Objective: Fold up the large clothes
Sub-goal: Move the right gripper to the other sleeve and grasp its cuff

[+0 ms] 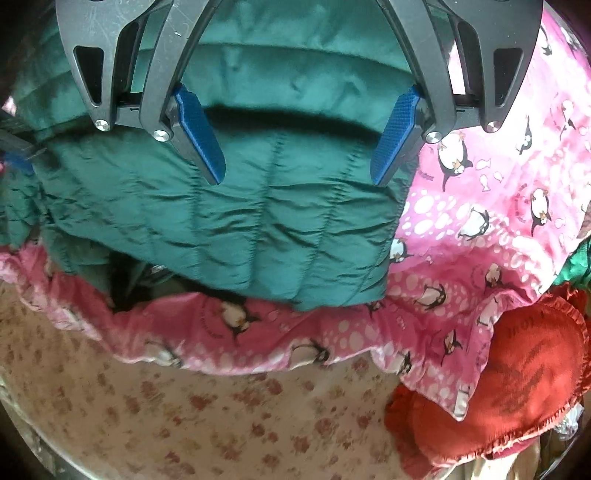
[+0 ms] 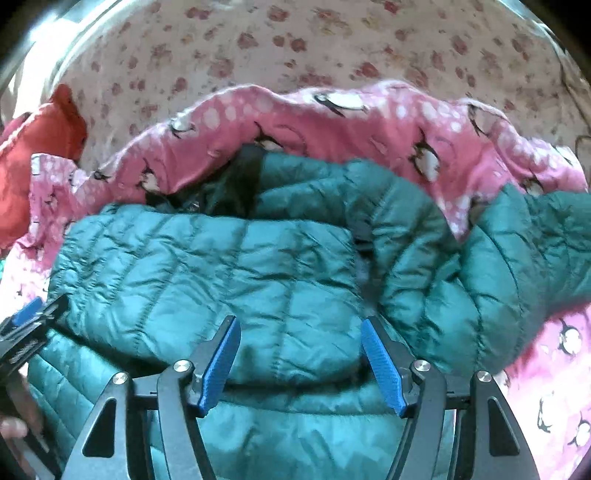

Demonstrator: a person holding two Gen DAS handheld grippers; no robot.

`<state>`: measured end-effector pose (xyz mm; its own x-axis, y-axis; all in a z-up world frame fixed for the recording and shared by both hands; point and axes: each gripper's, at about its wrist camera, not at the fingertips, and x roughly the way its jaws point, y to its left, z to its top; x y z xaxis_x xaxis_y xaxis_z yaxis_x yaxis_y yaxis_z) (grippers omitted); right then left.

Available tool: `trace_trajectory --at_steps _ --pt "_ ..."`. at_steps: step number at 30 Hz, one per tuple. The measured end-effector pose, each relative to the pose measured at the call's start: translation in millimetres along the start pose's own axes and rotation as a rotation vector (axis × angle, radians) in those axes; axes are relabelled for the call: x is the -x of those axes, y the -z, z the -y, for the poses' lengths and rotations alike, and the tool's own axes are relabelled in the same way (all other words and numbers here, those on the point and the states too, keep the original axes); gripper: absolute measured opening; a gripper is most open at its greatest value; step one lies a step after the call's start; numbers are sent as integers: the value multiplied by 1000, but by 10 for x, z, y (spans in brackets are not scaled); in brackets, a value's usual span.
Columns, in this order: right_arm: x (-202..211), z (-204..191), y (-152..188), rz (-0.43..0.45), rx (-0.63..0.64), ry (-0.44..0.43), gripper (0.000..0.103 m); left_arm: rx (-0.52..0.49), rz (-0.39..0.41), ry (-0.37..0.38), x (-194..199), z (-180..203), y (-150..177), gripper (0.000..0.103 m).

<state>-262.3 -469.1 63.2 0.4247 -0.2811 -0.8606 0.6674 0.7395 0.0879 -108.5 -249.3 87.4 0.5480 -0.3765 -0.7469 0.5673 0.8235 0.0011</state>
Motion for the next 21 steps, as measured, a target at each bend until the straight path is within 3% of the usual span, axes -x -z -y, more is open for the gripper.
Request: trace_trajectory --at_steps 2,8,13,21 --pt "-191 79 60 -59 -10 -4 66 -3 5 17 75 65 4 81" --pt "180 319 166 -6 -83 -80 66 -25 19 29 176 218 39 81" --pt "500 568 290 36 -97 -90 66 -1 -15 76 147 316 111 81" --pt "544 1242 368 53 -219 -53 66 67 -104 158 -46 502 245 81"
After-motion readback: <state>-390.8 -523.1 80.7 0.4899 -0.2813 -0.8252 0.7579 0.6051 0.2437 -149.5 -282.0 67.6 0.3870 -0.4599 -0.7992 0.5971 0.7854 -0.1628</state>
